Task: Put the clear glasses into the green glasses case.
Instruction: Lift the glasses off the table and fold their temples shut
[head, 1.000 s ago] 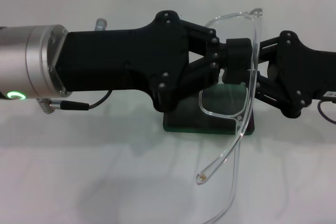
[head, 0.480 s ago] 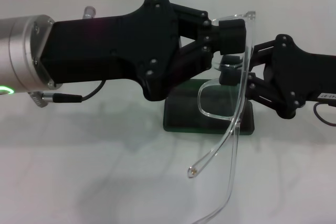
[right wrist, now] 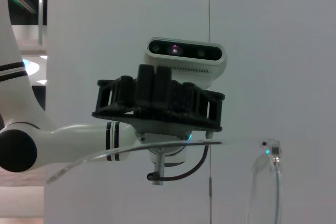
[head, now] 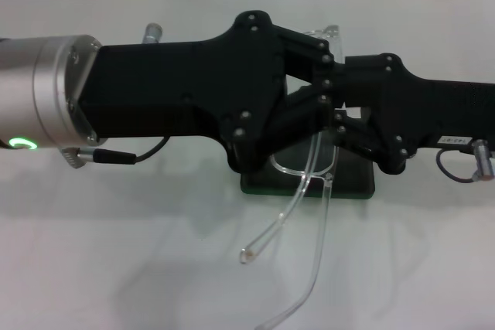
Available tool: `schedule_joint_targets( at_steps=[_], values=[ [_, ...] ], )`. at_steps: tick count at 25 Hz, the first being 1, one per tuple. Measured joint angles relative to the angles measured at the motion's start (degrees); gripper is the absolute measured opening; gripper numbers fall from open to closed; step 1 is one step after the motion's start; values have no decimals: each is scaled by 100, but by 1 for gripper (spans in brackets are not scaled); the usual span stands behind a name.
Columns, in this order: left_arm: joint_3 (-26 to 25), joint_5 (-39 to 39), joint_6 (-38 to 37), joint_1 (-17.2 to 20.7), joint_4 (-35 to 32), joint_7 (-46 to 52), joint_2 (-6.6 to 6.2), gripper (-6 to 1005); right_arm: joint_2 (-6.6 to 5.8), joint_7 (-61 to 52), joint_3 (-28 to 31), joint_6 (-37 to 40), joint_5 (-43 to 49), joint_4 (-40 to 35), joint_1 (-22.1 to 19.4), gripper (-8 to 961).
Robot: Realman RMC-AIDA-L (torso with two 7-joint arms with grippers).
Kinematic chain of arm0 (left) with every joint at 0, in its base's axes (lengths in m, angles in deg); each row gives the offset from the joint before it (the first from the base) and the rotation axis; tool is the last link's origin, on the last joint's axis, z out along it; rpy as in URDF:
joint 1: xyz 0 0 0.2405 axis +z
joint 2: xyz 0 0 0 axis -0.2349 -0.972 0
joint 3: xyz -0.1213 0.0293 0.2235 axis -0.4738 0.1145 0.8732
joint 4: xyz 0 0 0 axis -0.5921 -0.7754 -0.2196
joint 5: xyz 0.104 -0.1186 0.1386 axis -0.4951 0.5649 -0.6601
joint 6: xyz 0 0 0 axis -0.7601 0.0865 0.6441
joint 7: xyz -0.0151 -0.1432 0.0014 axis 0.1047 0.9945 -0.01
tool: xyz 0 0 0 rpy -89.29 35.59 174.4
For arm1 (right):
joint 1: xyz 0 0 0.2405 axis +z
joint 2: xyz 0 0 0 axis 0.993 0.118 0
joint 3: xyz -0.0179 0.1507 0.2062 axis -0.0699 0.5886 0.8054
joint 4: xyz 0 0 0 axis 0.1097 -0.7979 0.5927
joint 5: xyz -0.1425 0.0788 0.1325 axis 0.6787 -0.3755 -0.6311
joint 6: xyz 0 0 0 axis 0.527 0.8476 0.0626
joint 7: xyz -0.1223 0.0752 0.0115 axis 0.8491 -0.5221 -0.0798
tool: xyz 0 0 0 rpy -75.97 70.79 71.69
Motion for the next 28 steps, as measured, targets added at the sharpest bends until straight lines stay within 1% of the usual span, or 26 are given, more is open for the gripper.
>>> schedule_joint_targets(
  at_steps=[4,12,24,28],
  values=[
    [35,-16,7,-44,77,-36,2,26,2,53,-183,-13,-248,44,47,116],
    [37,-18,13,7,158,-273,2,26,2,76,-272,180,-506,56,48,115],
    [43,50,38,40,436,-1001,19,26,2,47,-287,276,-611,100,8,114],
    [42,155,54,42,631,-1322,30,26,2,56,-287,324,-666,209,37,114]
  ],
)
